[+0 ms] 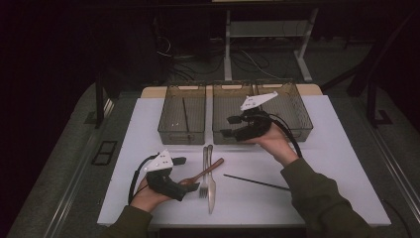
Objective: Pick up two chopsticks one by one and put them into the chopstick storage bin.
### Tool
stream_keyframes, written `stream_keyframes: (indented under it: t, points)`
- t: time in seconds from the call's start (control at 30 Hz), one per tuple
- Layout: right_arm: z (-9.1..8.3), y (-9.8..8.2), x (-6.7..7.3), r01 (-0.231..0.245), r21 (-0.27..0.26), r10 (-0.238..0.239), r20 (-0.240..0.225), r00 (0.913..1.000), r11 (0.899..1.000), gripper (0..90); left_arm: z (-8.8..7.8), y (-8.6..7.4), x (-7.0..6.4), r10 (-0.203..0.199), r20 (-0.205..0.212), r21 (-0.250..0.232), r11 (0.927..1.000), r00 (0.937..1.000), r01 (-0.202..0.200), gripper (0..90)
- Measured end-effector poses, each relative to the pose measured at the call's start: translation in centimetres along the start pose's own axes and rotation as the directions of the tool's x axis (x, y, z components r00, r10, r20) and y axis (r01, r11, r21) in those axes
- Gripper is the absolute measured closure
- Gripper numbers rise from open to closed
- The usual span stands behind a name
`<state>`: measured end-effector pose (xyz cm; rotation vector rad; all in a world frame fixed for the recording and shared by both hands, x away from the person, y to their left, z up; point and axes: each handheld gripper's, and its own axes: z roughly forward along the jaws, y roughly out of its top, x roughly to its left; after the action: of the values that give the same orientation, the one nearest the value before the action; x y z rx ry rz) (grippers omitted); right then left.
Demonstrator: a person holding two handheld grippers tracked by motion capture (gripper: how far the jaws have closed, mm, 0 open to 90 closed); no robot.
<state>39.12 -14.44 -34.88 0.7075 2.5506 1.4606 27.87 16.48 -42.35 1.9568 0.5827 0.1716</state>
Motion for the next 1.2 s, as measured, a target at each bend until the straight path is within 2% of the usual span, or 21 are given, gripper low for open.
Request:
stream_keyframes:
  t: [0.43, 0.53, 0.7, 0.87, 0.97, 1.2]
  points:
    - [-4.8, -5.3, 0.7, -0.024, -0.011, 0.024, -0.022, 0.9995, 1.0, 38.1, 0.1, 0.0, 0.0, 0.008, -0.004, 0.002, 1.0, 1.0, -0.008, 0.0]
    - [-5.8, -6.2, 1.0, -0.018, 0.002, 0.018, -0.026, 0.9995, 1.0, 38.3, 0.1, 0.0, 0.0, 0.009, -0.006, 0.004, 0.9999, 0.9999, -0.009, 0.0]
    - [-6.7, -7.6, 1.5, -0.027, 0.009, 0.028, -0.04, 0.9988, 1.0, 34.2, 0.0, 0.0, 0.0, 0.003, -0.007, 0.003, 1.0, 1.0, -0.003, 0.0]
    - [-7.3, -8.9, 1.9, -0.011, 0.038, 0.012, -0.014, 0.9998, 0.999, 33.6, 0.0, 0.0, 0.0, 0.005, -0.006, 0.004, 1.0, 1.0, -0.005, 0.0]
    - [-7.8, -9.7, 2.2, 0.003, 0.061, -0.003, 0.007, 1.0, 0.998, 39.0, 0.0, 0.0, 0.0, 0.003, -0.007, 0.002, 1.0, 1.0, -0.003, 0.0]
    - [-8.8, -11.4, 2.5, 0.011, 0.106, -0.01, -0.01, 0.9999, 0.994, 50.5, 0.0, 0.0, 0.0, 0.007, -0.006, 0.005, 1.0, 1.0, -0.007, 0.0]
